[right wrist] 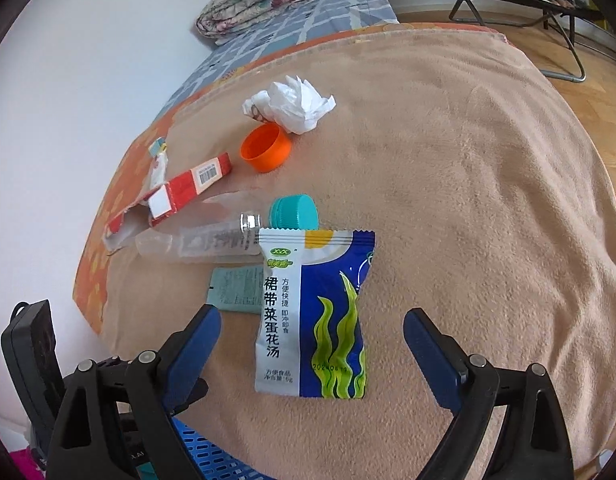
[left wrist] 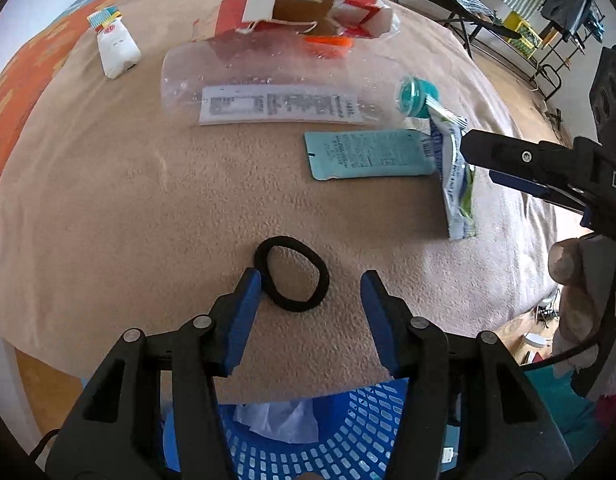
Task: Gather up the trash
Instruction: 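Grasp the black hair tie with the left gripper while the right gripper grasps the blue packet, then carry hair tie and packet over the blue basket and open both grippers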
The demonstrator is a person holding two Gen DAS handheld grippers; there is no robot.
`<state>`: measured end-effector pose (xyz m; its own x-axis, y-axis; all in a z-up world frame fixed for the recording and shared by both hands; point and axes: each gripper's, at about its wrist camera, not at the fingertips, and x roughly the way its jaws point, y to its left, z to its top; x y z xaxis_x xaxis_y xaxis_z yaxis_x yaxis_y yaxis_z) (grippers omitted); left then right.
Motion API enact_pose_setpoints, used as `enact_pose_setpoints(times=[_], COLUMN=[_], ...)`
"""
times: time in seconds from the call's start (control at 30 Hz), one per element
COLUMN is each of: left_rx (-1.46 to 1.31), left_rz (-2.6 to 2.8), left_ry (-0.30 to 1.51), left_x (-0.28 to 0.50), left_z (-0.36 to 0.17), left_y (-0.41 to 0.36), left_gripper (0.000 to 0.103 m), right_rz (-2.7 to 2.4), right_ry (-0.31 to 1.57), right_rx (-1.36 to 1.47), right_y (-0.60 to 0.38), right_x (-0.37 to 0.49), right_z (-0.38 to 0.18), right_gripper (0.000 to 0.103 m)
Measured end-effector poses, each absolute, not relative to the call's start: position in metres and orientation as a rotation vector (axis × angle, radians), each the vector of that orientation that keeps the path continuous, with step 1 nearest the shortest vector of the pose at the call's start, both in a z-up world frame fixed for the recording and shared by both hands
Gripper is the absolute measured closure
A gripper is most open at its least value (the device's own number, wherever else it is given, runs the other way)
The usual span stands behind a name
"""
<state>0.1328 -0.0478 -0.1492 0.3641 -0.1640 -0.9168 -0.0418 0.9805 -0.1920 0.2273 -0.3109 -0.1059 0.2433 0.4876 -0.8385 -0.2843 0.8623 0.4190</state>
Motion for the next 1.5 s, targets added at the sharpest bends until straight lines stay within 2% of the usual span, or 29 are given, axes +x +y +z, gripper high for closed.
enact_pose_setpoints(times=[0.07, 0.4, 0.53, 0.7, 0.77, 1.5], left_rx=[-0.191, -0.212, -0.23, -0.248, -0.25, -0.268], left_rz=[-0.072, -0.063, -0.066, -0.066, -0.068, -0.101], left_ry=[1.195, 1.181, 1.18, 1.164, 1.154, 1.078], left_x=[0.136, 0.14, 0.139, 0.135, 0.132, 0.116], left_z=[-0.151, -0.155, -0.156, -0.153, -0.15, -0.128], left_y=[-0.048, -0.029, -0.019, -0.006, -0.003, 0.009], left_gripper=[0.051, 0.08, 0.092, 0.094, 0.095, 0.098], right_rz=[0.524, 0.502, 0.503, 0.51, 0.517, 0.512], right_ry=[1.22, 1.232, 1.246, 1.246, 1.244, 1.164], right_rx=[0.194, 0.132, 0.117, 0.111, 0.121, 0.148], right_y=[-0.308, -0.296, -0.294, -0.297, -0.299, -0.321], right_x=[0.229, 0.231, 0.232, 0.23, 0.229, 0.213], right_z=[-0.108, -0.116, -0.121, -0.122, -0.121, -0.093], right_gripper=[0.009, 0.01, 0.019, 0.041, 0.044, 0.047])
